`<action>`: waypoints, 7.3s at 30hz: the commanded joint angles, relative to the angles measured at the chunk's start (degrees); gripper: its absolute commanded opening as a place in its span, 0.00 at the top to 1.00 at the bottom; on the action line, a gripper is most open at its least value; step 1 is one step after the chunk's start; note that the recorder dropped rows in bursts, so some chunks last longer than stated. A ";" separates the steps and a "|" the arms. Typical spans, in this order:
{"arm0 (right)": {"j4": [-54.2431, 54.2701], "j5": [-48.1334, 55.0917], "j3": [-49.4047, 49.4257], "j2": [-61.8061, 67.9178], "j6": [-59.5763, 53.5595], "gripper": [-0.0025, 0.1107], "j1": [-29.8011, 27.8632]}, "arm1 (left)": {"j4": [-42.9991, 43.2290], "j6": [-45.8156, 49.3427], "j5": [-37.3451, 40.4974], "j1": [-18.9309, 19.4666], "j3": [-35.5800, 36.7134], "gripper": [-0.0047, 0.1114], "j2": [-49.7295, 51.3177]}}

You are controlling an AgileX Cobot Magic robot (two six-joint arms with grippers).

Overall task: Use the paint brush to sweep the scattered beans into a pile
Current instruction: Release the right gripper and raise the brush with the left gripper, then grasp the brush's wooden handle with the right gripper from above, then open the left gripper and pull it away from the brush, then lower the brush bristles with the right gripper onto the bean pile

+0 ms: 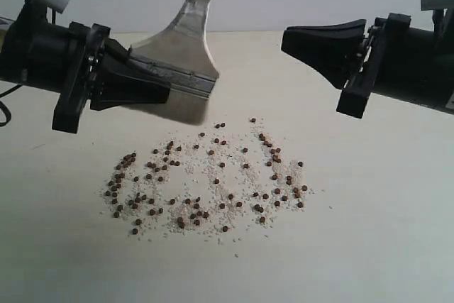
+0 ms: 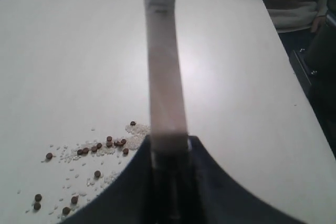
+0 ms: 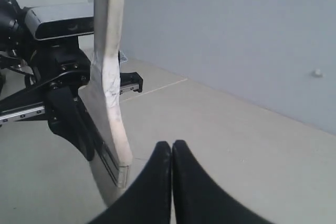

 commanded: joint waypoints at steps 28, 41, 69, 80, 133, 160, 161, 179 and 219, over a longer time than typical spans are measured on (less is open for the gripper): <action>4.14 -1.70 -11.86 12.52 5.12 0.51 6.81 | -10.17 12.76 -0.77 -0.50 5.78 0.96 12.77; -3.46 -1.70 -18.10 15.79 11.09 0.51 7.86 | -9.68 14.34 -0.77 -0.50 5.78 0.96 12.77; 6.49 -1.70 -18.10 16.25 8.85 0.51 14.49 | -9.41 15.01 -0.77 -0.50 5.78 0.96 12.77; 3.21 -1.70 -18.10 16.25 7.62 0.98 14.49 | -10.03 15.15 -0.77 -0.50 5.78 0.96 12.77; 53.98 17.51 6.29 -12.19 -6.70 0.98 24.63 | -19.05 -18.81 27.93 9.28 32.57 0.96 -41.67; 72.09 5.36 2.01 6.27 -12.39 0.98 41.08 | -17.02 -36.30 73.17 9.32 52.66 0.96 -97.24; 76.80 4.36 1.22 7.66 -14.53 0.98 43.03 | -17.02 -36.30 73.17 9.32 52.66 0.96 -97.24; 112.04 -1.70 -24.61 29.27 -38.40 0.98 66.19 | -17.02 -36.19 71.99 9.32 52.66 0.96 -97.24; 127.11 4.57 -32.33 31.89 -77.70 0.98 57.45 | -17.02 -36.19 71.99 9.32 52.66 0.96 -97.24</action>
